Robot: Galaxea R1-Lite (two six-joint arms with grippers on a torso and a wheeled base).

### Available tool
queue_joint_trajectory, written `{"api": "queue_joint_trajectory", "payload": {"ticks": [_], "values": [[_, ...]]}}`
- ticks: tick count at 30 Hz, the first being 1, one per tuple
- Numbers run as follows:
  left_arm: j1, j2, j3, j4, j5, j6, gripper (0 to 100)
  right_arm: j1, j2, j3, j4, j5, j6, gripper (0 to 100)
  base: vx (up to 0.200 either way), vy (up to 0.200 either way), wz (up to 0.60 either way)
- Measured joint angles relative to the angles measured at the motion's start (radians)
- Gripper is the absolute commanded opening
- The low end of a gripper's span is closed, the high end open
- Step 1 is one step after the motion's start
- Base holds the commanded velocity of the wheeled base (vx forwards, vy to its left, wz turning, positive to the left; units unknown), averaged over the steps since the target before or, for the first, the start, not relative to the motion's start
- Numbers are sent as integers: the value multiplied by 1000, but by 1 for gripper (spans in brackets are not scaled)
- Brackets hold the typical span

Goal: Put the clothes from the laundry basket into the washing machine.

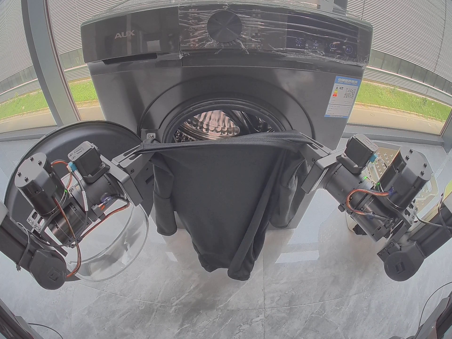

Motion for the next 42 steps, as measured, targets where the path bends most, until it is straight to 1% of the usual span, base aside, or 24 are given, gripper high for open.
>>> {"api": "queue_joint_trajectory", "payload": {"ticks": [4,31,32,37,40,42], "values": [[3,-1,-3,0,0,0,0,2,-1,-5,0,-7,0,0,0,0,0],[3,8,6,0,0,-4,0,14,3,-1,1,-8,3,0,0,0,0],[4,8,8,0,-1,-4,100,15,3,-1,2,-8,3,0,0,0,0],[8,15,10,0,-1,-9,100,18,5,-3,3,-10,5,0,0,0,0],[10,23,10,0,-1,-42,100,13,6,-5,3,-11,6,0,0,0,0],[11,27,10,0,-1,-51,100,11,7,-5,4,-11,7,0,0,0,0]]}}
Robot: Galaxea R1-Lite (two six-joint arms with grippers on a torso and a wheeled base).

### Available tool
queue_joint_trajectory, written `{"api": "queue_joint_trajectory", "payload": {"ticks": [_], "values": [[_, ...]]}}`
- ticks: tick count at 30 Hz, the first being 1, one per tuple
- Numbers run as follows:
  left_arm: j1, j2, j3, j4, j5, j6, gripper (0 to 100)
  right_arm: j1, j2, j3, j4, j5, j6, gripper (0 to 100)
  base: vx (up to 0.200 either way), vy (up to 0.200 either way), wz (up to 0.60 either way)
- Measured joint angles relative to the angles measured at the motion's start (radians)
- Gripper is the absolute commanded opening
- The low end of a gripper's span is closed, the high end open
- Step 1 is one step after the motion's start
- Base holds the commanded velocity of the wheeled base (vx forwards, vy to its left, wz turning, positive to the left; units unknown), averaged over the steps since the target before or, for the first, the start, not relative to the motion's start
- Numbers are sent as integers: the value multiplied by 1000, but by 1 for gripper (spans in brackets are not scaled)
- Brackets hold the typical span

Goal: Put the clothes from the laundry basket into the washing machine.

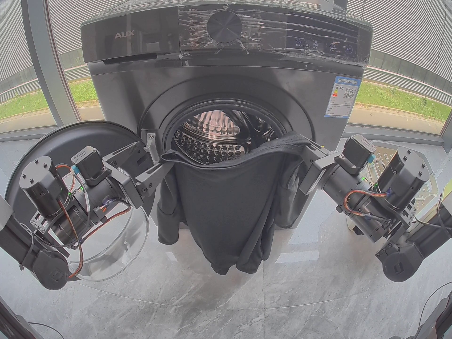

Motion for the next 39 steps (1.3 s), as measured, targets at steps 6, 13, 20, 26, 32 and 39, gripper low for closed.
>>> {"api": "queue_joint_trajectory", "payload": {"ticks": [6,13,20,26,32,39], "values": [[1,8,3,0,0,-3,100,-5,5,-11,1,-19,15,0,0,0,0],[2,27,24,0,0,-4,100,-24,25,-42,13,-62,22,0,0,0,0],[26,62,33,0,-3,7,100,-59,46,-65,16,-74,34,0,0,0,0],[39,79,34,0,-7,10,100,-61,59,-66,12,-73,34,0,0,0,0],[25,104,42,-2,-2,24,100,-18,66,-65,11,-74,36,0,0,0,0],[-14,153,41,-2,1,31,100,7,66,-75,13,-72,35,0,0,0,0]]}}
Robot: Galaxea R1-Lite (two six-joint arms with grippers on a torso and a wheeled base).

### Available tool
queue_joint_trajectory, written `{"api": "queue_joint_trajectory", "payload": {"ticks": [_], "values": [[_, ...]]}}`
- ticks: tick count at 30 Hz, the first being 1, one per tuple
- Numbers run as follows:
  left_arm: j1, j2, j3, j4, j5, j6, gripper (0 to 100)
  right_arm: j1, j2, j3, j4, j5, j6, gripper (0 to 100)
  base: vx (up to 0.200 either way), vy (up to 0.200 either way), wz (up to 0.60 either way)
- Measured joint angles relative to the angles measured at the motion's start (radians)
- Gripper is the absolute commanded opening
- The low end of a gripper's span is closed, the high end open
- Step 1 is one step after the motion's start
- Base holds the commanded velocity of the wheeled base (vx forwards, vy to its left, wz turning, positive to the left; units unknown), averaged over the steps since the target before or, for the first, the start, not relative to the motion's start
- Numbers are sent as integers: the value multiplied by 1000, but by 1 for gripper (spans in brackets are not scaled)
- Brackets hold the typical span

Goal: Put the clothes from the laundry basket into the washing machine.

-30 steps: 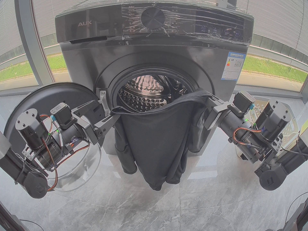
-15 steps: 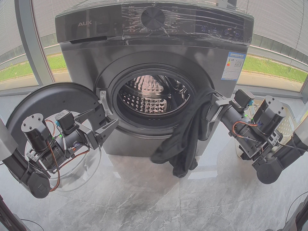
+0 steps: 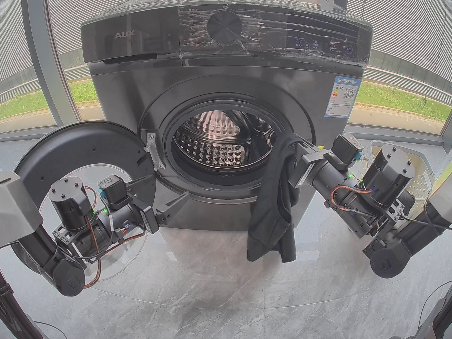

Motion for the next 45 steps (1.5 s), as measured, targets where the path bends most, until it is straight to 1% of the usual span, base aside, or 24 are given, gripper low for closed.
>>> {"api": "queue_joint_trajectory", "payload": {"ticks": [5,11,15,22,29,35,45], "values": [[-28,50,-49,0,0,2,100,37,-2,-17,1,9,0,0,0,0,0],[-49,122,-100,0,2,33,100,100,-2,-31,3,25,0,0,0,0,0],[-55,160,-121,0,1,38,100,131,0,-61,5,29,0,0,0,0,0],[-62,205,-142,0,-1,39,100,160,24,-130,25,29,1,0,0,0,0],[-92,258,-137,-1,-5,40,100,183,58,-180,24,26,2,0,0,0,0],[-111,307,-166,-1,-3,43,100,199,69,-189,20,21,1,0,0,0,0],[-126,416,-269,-1,0,41,100,206,69,-191,13,17,2,0,0,0,0]]}}
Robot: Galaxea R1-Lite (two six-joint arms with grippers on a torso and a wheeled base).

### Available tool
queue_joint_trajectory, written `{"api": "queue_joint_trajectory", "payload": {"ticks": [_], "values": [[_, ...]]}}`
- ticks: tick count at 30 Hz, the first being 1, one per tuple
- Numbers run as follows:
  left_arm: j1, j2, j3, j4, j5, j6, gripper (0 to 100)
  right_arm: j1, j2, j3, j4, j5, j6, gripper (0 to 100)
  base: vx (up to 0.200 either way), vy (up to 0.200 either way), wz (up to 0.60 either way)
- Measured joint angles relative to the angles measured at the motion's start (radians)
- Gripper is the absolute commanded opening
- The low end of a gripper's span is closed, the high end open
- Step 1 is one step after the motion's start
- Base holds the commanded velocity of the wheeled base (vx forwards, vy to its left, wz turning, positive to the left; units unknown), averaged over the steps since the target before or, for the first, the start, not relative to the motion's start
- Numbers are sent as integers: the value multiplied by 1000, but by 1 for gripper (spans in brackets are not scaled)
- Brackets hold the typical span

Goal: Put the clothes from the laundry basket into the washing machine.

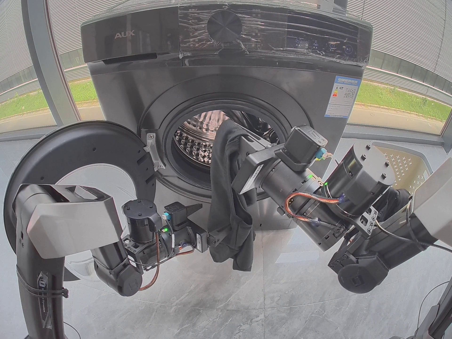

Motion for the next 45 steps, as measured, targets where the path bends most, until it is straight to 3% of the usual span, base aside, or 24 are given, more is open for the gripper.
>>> {"api": "queue_joint_trajectory", "payload": {"ticks": [15,16,30,45], "values": [[-32,127,-110,0,18,12,100,9,-1,12,-9,-3,2,0,0,0,0],[-32,132,-118,0,24,13,0,9,-1,14,-9,-3,2,0,0,0,0],[-33,161,-151,-1,35,14,0,-3,0,21,-16,-3,2,0,0,0,0],[-45,6,41,-1,1,15,0,-90,39,-26,0,3,10,0,0,0,0]]}}
